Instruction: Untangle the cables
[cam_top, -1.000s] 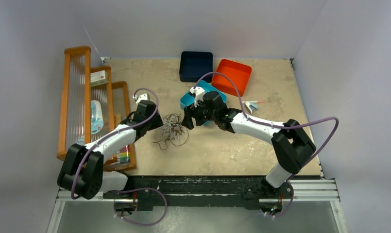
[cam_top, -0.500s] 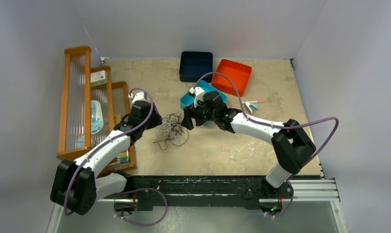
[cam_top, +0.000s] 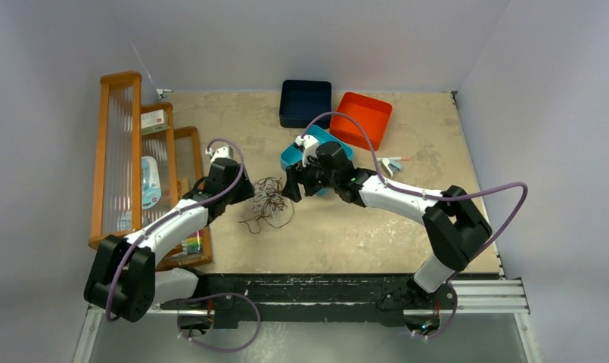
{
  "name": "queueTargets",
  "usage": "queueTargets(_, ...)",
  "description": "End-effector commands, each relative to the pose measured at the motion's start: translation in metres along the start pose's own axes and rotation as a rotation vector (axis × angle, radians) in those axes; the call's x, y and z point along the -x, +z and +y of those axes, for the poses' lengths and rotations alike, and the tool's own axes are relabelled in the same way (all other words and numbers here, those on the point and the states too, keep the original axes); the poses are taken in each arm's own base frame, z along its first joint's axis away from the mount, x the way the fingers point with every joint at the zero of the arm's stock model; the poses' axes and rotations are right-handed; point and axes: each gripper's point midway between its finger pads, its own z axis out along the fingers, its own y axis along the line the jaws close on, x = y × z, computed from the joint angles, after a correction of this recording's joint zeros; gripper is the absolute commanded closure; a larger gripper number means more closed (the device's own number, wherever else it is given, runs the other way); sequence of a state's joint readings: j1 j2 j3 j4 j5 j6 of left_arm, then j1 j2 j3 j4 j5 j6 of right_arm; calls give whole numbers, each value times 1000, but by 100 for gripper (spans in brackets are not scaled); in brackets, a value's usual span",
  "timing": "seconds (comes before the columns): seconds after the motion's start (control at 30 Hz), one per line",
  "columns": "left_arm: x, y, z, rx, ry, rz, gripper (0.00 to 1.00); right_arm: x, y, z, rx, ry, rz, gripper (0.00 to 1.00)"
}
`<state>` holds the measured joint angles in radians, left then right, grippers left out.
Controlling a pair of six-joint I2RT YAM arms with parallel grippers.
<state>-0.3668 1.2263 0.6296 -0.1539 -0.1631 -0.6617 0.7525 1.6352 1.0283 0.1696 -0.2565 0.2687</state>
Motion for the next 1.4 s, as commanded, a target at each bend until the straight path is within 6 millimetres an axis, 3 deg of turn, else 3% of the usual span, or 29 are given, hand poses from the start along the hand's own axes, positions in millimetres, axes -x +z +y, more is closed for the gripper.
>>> queueTargets(0.0, 5, 7, -4, -19, 10, -29, 51, 22, 0, 8, 28, -25, -49, 22)
queueTargets(0.27, 10, 11, -5, -15, 8, -45, 51, 23, 1, 8, 29, -27, -46, 22)
queueTargets(0.47, 5, 6, -13, -75, 22, -37, 45, 22, 2, 8, 31, -27, -41, 21)
queueTargets(0.67, -2, 12, -3, -34, 19, -22, 47, 21, 3, 9, 38, -27, -39, 22)
queueTargets(0.93, 14, 16, -5, -10, 0, -79, 60, 23, 2, 10, 37, -28, -42, 21)
queueTargets(1.37, 36, 16, -7, 17, 16, -139, 95, 31, -5, 7, 9, -40, -70, 21)
